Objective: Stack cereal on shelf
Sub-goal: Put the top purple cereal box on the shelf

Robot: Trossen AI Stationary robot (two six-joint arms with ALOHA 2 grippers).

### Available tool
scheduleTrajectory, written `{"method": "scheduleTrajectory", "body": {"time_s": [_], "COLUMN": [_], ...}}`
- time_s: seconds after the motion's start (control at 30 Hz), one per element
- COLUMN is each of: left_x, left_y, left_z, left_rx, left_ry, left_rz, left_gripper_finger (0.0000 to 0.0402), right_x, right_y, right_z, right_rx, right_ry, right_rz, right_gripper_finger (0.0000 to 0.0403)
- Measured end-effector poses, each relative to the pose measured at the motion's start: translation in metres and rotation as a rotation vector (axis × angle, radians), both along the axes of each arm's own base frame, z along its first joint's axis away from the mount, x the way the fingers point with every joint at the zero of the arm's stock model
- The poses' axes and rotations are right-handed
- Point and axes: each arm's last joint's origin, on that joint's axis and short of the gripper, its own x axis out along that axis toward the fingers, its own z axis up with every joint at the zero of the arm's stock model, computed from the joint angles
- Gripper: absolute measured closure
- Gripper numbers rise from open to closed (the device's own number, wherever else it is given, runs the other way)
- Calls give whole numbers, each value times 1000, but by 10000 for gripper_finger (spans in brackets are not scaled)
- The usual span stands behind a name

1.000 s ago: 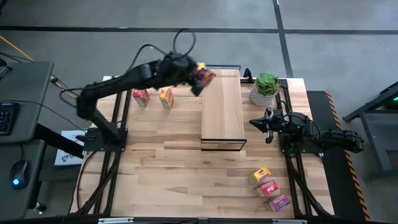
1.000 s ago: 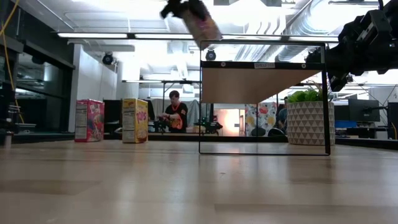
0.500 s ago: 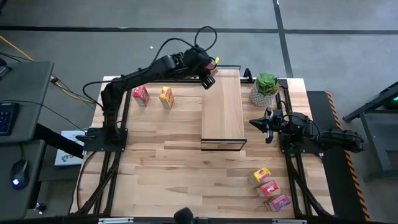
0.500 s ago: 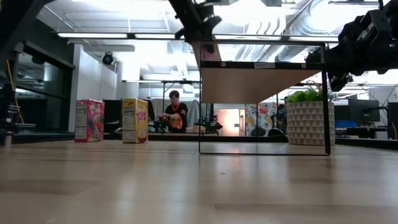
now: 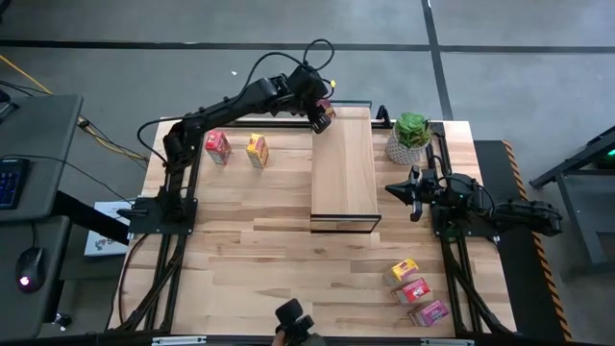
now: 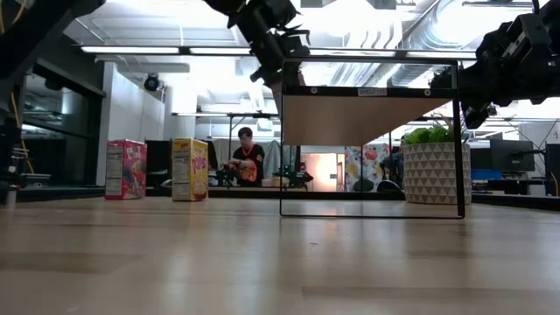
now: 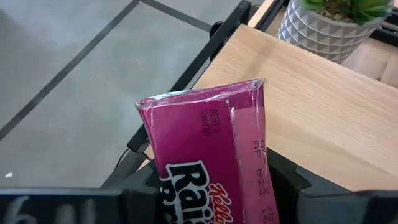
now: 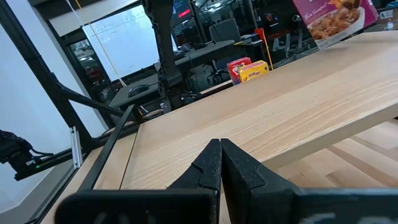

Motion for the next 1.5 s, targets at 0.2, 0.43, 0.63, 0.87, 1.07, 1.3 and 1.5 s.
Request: {"method": "scheduleTrajectory", "body": {"time_s": [0.2,0.43,0.63,0.87,1.07,1.3,1.5], "left_x": [2,5,6,7,8,8,5], "left_y": [4,5,5,6,6,6,4], "left_z": [-2,1,1,2,3,13,38], "left_rx": [15,38,33,41,29,40,70], "left_ry": [-4,-46,-53,-86,-107,-138,-192], "left_rz": [-4,-23,-34,-32,-29,-25,-27], "left_gripper_finger": [254,249,217,184,174,174,175], "right_x": [0,0,0,0,0,0,0], "right_y": [0,0,0,0,0,0,0], "right_z": [0,0,0,0,0,0,0], "right_rx": [0,0,0,0,0,0,0], "right_ry": [0,0,0,0,0,0,0], "right_rz": [0,0,0,0,0,0,0], "right_gripper_finger": [402,402,402,402,402,402,402]}}
